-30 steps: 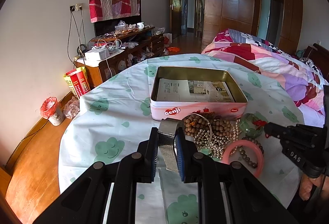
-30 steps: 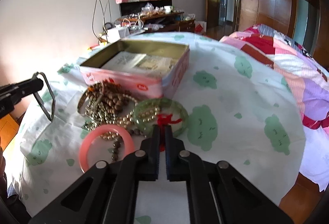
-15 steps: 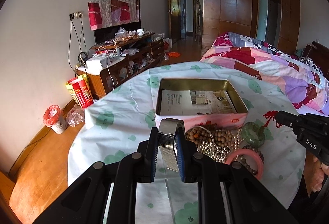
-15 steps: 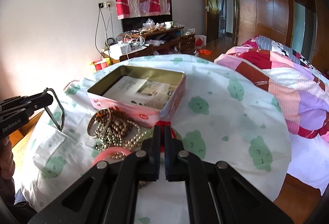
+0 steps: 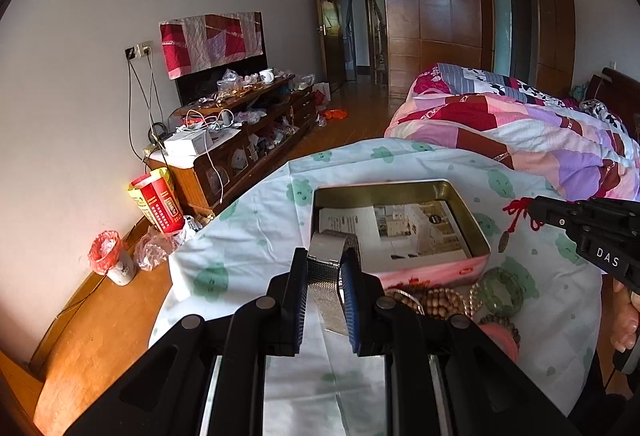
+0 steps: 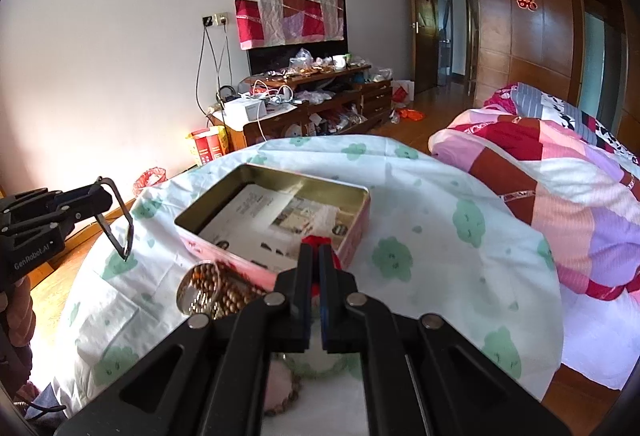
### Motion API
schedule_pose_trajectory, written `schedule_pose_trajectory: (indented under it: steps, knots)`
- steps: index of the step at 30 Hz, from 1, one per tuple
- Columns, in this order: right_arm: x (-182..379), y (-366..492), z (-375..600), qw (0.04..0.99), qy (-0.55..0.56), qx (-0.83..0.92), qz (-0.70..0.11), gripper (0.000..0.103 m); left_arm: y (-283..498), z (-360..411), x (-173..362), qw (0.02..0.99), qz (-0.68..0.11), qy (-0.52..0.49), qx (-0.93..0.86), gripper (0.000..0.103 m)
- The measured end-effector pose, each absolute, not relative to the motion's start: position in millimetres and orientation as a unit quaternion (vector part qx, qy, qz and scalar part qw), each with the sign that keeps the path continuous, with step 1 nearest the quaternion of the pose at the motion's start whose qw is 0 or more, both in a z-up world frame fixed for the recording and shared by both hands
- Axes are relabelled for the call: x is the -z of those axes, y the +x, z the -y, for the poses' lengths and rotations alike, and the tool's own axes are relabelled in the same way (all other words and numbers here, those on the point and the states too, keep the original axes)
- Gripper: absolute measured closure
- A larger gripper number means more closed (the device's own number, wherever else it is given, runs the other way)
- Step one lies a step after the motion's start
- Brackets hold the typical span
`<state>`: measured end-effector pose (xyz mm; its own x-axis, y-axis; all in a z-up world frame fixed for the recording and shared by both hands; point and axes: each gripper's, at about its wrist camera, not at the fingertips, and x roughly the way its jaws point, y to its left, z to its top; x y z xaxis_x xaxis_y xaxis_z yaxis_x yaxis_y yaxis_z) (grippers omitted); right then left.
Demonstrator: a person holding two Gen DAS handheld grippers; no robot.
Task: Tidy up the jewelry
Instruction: 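Carry the watch into the tin and open the left tool while the right tool drops the red knot in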
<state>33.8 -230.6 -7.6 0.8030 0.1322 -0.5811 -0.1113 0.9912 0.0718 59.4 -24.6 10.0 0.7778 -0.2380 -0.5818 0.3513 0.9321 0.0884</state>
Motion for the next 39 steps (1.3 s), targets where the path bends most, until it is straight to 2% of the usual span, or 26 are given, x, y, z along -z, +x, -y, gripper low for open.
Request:
schedule_pose_trajectory:
  steps: [18, 39]
  knots:
    - [-0.5, 86.0, 223.8, 0.952, 0.001, -0.06, -0.301, 0.099, 119.9, 39.1, 3.9, 0.941, -0.299, 0.103, 0.121, 0.087]
    - [20.0, 134.3, 214.6, 0.945, -0.02, -0.05, -0.321, 0.099, 165.8, 65.9, 20.8, 0.936, -0.308, 0.118, 0.123, 0.087]
